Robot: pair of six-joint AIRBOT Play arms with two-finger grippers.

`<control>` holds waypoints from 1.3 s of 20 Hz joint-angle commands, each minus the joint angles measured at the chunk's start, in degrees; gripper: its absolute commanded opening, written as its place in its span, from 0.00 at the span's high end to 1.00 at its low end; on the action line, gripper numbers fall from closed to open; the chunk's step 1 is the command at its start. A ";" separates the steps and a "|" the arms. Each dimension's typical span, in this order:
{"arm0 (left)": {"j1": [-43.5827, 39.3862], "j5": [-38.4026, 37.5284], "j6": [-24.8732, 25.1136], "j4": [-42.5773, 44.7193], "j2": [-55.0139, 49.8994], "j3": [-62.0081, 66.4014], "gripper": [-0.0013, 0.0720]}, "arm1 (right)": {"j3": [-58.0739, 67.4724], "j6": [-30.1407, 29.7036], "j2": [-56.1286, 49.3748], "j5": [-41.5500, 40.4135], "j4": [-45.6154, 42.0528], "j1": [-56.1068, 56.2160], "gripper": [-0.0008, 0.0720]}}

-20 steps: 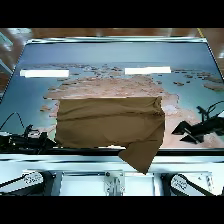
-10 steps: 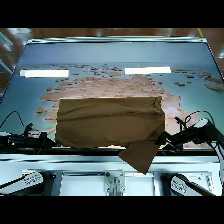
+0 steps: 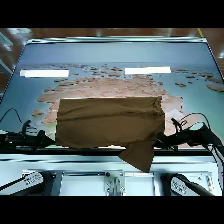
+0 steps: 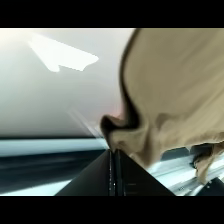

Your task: Fold the shirts.

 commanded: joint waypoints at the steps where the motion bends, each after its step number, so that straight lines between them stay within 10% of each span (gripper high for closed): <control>1: 0.02 -3.39 4.70 -4.48 2.12 4.94 0.93 | 5.33 -0.24 3.21 2.14 7.21 0.11 0.90; 12: -15.39 7.02 -7.56 -8.26 -8.28 31.08 0.93 | 36.35 6.43 -11.17 -5.79 14.53 2.25 0.90; 26: -19.65 7.41 -14.91 -6.88 -29.31 44.92 0.93 | 39.63 6.40 -26.69 -21.70 8.94 4.66 0.90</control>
